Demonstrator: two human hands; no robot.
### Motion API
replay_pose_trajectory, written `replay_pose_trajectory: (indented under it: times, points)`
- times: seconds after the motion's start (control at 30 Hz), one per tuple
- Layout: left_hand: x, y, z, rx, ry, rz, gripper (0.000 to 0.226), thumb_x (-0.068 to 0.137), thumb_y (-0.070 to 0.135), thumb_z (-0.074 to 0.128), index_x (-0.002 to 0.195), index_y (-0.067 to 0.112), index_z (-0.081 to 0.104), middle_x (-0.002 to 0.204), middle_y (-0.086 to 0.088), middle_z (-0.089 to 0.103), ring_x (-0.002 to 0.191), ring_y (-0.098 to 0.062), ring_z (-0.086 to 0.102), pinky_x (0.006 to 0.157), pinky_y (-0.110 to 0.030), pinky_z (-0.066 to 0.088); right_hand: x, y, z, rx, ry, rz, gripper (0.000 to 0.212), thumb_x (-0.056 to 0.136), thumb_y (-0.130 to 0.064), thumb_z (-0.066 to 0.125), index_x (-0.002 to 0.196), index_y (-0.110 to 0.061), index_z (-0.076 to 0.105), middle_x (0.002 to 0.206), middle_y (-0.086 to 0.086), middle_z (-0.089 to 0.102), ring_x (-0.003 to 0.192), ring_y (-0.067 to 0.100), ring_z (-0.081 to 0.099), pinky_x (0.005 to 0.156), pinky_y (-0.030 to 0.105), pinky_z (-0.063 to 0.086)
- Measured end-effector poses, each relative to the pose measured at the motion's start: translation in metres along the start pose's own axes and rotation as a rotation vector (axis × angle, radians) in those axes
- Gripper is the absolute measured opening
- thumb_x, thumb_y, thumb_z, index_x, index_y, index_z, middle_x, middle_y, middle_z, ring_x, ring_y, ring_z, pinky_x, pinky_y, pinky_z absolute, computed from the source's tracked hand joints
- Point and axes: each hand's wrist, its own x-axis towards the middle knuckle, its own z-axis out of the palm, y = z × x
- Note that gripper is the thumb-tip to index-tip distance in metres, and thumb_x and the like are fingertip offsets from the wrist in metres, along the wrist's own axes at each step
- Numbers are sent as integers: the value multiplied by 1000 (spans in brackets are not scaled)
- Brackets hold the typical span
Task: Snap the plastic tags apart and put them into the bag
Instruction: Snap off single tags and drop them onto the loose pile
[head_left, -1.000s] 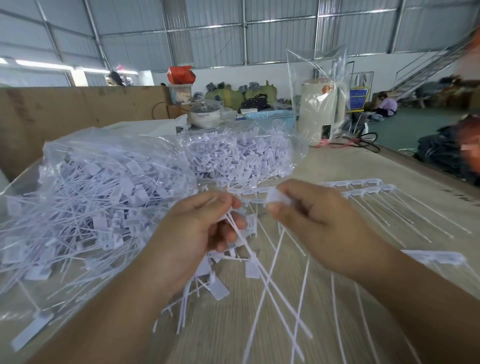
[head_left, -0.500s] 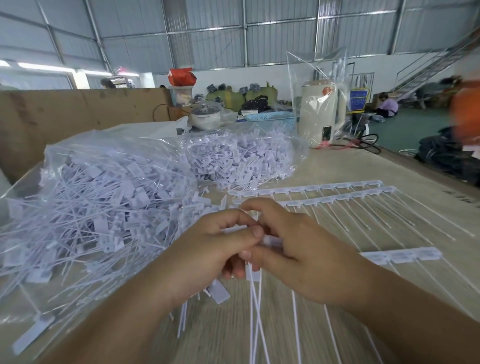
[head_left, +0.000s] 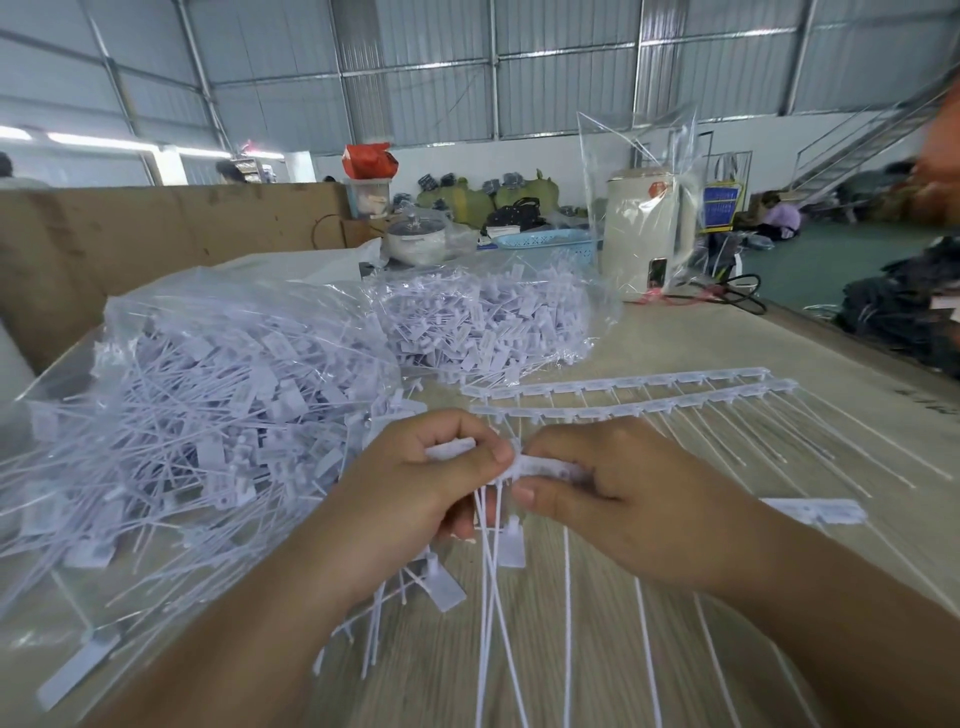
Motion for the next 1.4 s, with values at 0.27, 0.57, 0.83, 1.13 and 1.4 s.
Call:
replay_pose_trajectory:
  times: [0.27, 0.57, 0.83, 1.13, 1.4]
  points:
    - [4, -4, 8, -74, 97, 30, 24, 69, 48, 64, 71, 24, 67, 53, -6, 58, 45, -15, 51, 45, -21, 40, 3, -4, 6, -72, 123, 60, 34, 92, -45, 56, 65, -35, 37, 55, -11, 41, 54, 5, 42, 54, 30, 32]
    - [3, -2, 15, -339, 130, -1, 17, 70, 38, 65, 67, 21, 66, 53, -4, 56, 40, -12, 43, 40, -21, 35, 2, -14, 12, -62, 264, 58, 24, 91, -49, 51, 76, -31, 46, 56, -9, 44, 57, 12, 48, 55, 35, 40]
    - [4, -4, 19, -404, 159, -23, 23, 77, 33, 63, 81, 11, 63, 52, -4, 55, 40, -12, 42, 40, -22, 34, 3, -16, 15, -65, 303, 46, 23, 92, -46, 53, 74, -34, 44, 58, -10, 46, 58, 13, 49, 57, 36, 42]
    - [4, -4, 25, -455, 188, -63, 20, 79, 33, 63, 66, 17, 60, 54, -4, 55, 41, -12, 42, 41, -23, 34, 3, -13, 21, -38, 418, 44, 27, 91, -39, 60, 70, -26, 49, 47, -11, 38, 47, 7, 41, 48, 30, 33]
    - [3, 0, 25, -501, 176, -43, 18, 85, 28, 59, 83, 10, 59, 53, -3, 54, 41, -11, 41, 42, -21, 34, 3, -18, 21, -48, 452, 22, 25, 88, -43, 53, 71, -28, 42, 49, -13, 33, 47, 5, 35, 48, 30, 32]
